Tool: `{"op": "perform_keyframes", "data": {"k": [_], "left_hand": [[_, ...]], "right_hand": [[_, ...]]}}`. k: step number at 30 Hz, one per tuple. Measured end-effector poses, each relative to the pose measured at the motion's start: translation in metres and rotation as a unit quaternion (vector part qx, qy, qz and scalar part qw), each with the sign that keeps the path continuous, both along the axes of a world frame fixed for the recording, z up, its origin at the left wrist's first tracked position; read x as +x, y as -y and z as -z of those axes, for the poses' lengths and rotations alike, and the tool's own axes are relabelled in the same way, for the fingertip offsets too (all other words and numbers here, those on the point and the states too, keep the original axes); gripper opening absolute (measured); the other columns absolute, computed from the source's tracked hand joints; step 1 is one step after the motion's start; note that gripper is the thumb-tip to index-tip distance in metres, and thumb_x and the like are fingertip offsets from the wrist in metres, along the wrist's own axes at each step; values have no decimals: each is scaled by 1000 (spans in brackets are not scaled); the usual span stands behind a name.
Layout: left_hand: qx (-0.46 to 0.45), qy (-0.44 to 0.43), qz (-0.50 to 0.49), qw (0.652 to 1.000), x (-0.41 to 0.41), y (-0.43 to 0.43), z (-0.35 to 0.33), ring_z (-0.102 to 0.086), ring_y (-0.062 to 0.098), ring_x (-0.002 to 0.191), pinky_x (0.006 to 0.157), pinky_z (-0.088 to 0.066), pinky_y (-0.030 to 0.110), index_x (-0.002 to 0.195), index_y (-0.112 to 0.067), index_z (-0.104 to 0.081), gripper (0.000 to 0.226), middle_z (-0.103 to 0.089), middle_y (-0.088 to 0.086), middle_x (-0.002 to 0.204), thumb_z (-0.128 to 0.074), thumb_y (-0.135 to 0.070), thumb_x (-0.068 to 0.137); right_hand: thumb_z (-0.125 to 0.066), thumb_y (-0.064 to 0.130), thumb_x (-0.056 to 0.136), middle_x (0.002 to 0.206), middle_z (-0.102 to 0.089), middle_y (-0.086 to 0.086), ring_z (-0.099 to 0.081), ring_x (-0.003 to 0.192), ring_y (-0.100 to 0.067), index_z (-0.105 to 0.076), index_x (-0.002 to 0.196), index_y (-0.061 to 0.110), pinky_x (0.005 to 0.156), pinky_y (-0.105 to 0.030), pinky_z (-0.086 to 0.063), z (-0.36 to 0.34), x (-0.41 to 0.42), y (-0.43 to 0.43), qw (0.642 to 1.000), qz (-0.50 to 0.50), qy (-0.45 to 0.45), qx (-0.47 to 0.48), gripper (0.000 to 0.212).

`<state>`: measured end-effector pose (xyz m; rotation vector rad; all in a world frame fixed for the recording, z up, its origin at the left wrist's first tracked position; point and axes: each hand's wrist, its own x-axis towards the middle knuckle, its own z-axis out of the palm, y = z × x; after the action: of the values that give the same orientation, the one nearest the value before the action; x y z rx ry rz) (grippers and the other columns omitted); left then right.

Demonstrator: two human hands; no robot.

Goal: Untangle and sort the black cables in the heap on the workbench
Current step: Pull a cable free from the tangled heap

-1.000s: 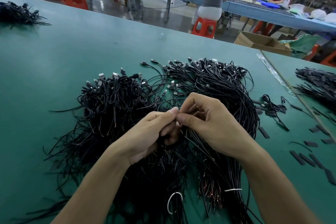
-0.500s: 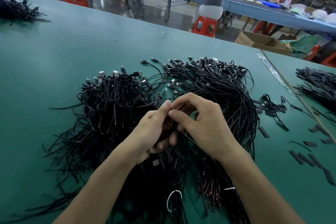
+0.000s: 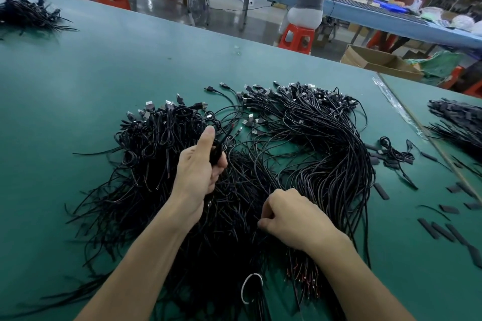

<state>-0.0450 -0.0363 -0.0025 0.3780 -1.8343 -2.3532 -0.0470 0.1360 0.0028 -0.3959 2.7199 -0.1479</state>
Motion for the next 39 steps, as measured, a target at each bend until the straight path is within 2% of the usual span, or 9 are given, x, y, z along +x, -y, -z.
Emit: {"op": "perform_keyframes", "data": {"k": [7,10,14,18,23,27,32,36,39], "left_hand": [[-22,-20,27,999,3,-5,-2,-22,11,33,36,-17,19,44,-17,-57,74,-33,-3,38,-32,-52,104],[-37,-43,80,995,7,-7,-5,-21,13,34,38,-20,18,44,-17,-56,70,-32,1,39,-33,-45,103],[-36,-97,153,983,11,-11,-12,-28,8,34,39,-25,16,70,-21,-69,37,-38,-6,42,-38,-35,84],[3,-142,119,983,11,-15,-13,-32,6,37,38,-28,15,108,-21,-69,35,-37,-6,47,-43,-27,84],[8,-166,83,982,10,-13,-11,-28,8,36,39,-27,13,95,-24,-77,39,-36,12,57,-44,-43,89],[66,-135,96,984,10,-17,-10,-26,7,36,39,-25,15,104,-25,-78,46,-34,13,69,-38,-46,94],[83,-120,108,983,13,-25,-11,-25,8,34,38,-24,17,110,-29,-77,47,-46,10,58,-36,-48,95],[102,-100,83,986,14,-26,-11,-30,5,33,36,-26,16,105,-26,-78,50,-69,13,89,-34,-48,104],[117,-81,54,988,13,-28,-10,-34,3,32,34,-27,15,95,-20,-80,56,-73,7,81,-32,-48,104]], "right_hand": [[-64,34,92,82,-69,8,-67,71,-6,-71,81,25,71,-25,-59,-45,-4,-23,991,45,-48,-118,16],[-69,30,90,64,-66,16,-63,63,5,-72,75,28,58,-7,-47,-63,0,-18,937,48,-183,-293,15],[-74,24,87,63,-65,21,-60,57,2,-76,79,25,54,-8,-41,-69,8,3,882,23,-216,-418,9],[-70,13,89,68,-65,12,-59,64,-6,-76,85,20,59,-14,-42,-63,14,14,909,-58,-171,-376,11],[-65,20,94,87,-65,14,-60,85,-6,-75,95,25,77,-27,-50,-65,13,12,930,-110,-185,-299,11],[-58,23,98,88,-59,7,-59,83,-18,-72,100,24,75,-43,-52,-58,15,14,937,-103,-219,-253,15],[-56,17,97,93,-63,6,-62,87,-20,-73,109,21,77,-43,-54,-54,16,19,923,-68,-243,-291,20],[-61,18,96,100,-65,9,-62,94,-14,-74,101,19,83,-41,-54,-56,15,16,927,-88,-203,-302,14],[-65,23,95,92,-63,12,-60,87,-11,-75,97,23,73,-41,-54,-58,17,13,924,-116,-231,-280,10]]}}
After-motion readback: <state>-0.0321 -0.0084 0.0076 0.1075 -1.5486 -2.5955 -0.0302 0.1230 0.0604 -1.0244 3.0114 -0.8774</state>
